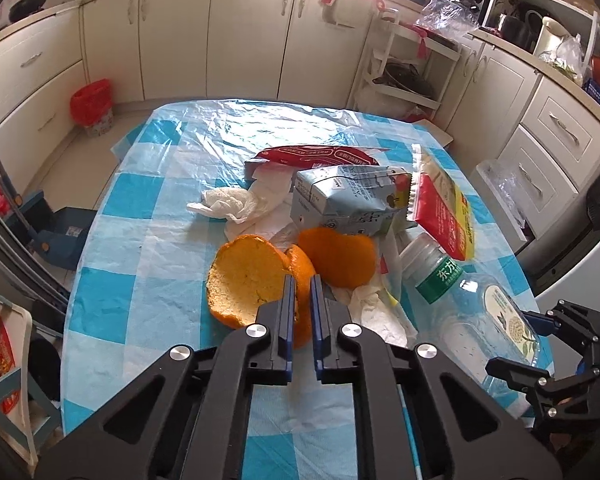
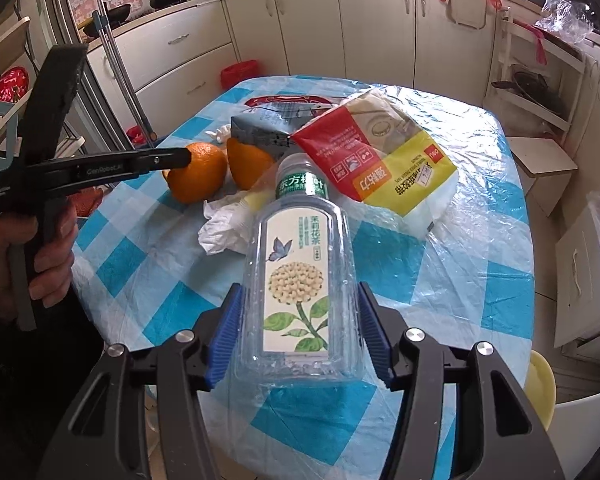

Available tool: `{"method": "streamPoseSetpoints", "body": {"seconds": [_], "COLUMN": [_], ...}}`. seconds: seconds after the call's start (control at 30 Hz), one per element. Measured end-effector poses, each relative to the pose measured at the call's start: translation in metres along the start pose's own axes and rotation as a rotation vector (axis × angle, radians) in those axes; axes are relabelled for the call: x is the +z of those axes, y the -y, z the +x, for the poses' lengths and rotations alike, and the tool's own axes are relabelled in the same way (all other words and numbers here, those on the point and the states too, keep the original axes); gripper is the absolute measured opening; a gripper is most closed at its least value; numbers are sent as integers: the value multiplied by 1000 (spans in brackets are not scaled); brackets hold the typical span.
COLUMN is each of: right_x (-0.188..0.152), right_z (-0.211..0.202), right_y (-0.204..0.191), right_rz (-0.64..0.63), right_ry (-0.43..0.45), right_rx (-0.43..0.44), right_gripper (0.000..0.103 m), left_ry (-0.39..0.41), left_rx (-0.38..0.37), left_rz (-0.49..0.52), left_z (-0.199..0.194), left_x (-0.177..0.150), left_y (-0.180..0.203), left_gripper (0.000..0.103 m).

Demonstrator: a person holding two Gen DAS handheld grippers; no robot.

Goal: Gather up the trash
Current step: 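Grasp an orange peel with the left tool while the right tool grasps the water bottle, then lift the orange peel with the left tool while the right tool lifts the bottle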

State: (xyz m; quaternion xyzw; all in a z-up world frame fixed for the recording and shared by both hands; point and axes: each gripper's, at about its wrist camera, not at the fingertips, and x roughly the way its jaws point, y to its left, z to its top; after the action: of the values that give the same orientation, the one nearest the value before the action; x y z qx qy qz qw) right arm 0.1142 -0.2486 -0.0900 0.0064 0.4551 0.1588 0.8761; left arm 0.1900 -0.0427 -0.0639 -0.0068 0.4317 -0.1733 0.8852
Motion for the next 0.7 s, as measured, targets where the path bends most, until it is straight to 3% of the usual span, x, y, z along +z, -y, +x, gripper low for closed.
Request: {"method": "streamPoseSetpoints", "body": {"seconds": [0.17,0.37,0.4,0.5,0.7], "right_x": [-2,-5,-5,-5,-4], "right_z": [-6,-7,-7,-6,-3], "right_y": [-5,-7,-6,-4,-4], "right_rz": [-19,-15,-10,0,0], "right_ry": [-3,-8,-8,-6,-10], "right_rx": [11,8,8,10,11], "right_gripper": [55,55,55,55,56], "left_ry": [9,-47,-51,-51,-70], "left_rx": [-25,-24,-27,-55,14], "left_rz": [29,87,96,140,235], "left_z": [-18,-10,-9,-8,15], "left_x": [-11,-24,-27,-34,-37], "left_y": [6,14,16,28,45], "left_gripper": [3,4,9,36,39]}}
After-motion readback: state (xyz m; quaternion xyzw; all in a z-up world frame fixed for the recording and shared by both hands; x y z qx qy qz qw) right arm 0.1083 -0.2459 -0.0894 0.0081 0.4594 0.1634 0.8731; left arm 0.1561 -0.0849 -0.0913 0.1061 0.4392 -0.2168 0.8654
